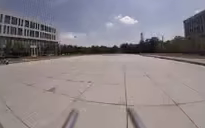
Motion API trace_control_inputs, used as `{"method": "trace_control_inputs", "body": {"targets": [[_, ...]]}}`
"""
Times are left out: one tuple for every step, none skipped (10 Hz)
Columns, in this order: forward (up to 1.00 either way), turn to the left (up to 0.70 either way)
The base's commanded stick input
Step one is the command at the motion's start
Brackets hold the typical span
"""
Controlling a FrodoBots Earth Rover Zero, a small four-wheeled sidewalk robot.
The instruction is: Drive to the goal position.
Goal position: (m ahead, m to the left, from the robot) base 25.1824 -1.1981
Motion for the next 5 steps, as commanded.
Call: {"method": "trace_control_inputs", "body": {"targets": [[0.7, 0.0], [0.7, 0.0], [0.7, 0.0], [0.7, 0.0], [0.7, 0.0]]}}
